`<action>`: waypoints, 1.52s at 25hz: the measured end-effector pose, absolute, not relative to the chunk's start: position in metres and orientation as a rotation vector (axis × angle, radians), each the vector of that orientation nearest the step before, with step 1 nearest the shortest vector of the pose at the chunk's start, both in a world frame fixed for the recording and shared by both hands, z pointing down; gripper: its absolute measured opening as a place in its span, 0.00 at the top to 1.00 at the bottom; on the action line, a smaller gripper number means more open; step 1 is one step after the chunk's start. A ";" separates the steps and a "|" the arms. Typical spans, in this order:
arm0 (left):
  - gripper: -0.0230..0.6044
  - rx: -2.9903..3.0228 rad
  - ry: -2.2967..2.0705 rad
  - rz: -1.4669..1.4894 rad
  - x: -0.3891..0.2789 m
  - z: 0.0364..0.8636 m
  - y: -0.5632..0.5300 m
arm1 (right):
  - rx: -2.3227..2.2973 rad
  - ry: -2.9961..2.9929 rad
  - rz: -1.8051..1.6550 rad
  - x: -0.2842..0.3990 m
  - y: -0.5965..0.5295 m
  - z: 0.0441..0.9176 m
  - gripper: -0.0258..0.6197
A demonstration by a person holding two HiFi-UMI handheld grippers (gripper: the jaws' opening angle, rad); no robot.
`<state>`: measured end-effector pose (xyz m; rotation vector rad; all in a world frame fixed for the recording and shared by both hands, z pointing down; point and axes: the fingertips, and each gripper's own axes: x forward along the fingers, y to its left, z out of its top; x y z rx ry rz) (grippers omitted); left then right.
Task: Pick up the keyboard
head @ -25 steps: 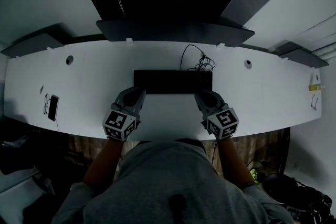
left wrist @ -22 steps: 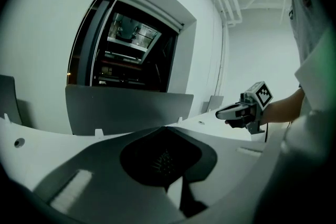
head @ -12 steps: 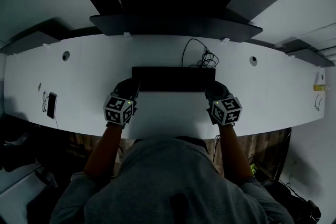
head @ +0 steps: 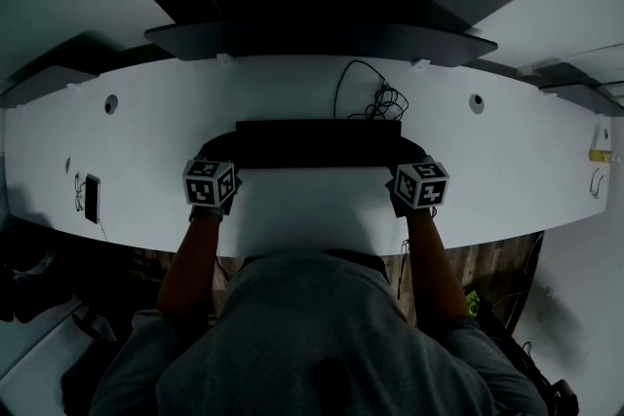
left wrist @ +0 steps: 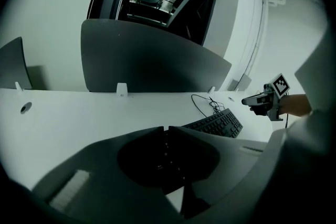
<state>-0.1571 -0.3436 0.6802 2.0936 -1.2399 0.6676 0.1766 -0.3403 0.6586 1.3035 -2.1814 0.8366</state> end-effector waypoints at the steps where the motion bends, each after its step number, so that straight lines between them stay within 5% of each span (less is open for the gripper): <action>1: 0.90 2.076 -1.247 0.672 -0.160 0.686 -0.346 | 1.316 -2.161 0.852 0.181 -0.343 0.664 0.92; 22: 0.66 1.851 -1.157 0.644 -0.172 0.745 -0.367 | 1.380 -1.873 1.135 0.239 -0.375 0.748 0.60; 38: 0.59 1.763 -1.003 0.571 -0.156 0.758 -0.375 | 1.265 -1.908 1.334 0.232 -0.380 0.766 0.58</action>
